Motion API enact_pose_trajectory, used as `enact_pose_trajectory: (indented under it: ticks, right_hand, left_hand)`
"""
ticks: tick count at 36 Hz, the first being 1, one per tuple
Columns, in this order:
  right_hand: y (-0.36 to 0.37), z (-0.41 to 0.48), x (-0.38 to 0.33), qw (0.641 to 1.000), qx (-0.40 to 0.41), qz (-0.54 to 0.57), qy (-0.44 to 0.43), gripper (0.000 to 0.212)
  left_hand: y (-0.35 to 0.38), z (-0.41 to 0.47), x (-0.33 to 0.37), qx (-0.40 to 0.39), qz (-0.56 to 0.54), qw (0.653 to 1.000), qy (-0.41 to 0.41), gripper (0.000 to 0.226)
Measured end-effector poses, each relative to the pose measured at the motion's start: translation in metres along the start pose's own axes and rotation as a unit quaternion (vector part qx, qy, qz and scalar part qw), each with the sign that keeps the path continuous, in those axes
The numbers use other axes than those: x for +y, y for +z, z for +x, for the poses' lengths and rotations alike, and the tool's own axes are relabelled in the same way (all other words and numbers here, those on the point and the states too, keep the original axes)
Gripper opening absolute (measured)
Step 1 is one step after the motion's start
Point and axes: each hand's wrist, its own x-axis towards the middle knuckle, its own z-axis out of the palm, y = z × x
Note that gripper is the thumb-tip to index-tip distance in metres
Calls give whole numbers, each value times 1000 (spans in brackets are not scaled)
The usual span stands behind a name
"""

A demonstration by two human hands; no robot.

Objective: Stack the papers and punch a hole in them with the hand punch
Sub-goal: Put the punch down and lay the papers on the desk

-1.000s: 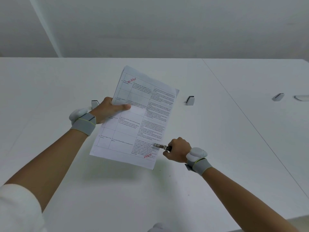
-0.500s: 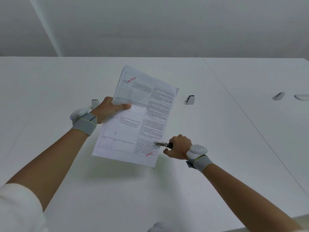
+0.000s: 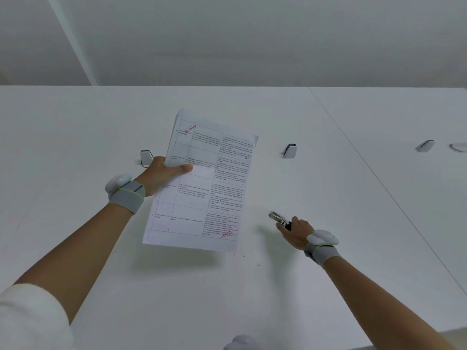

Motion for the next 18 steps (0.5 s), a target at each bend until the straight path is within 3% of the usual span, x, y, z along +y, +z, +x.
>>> enact_pose_trajectory:
  ticks: [11, 18]
  right_hand:
    - [16, 4, 37, 987, 47, 36, 148, 53]
    - [23, 7, 44, 983, 56, 33, 170, 48]
  left_hand:
    - [15, -9, -15, -7, -67, 998, -17, 20]
    - [31, -11, -27, 2, -102, 994, -40, 36]
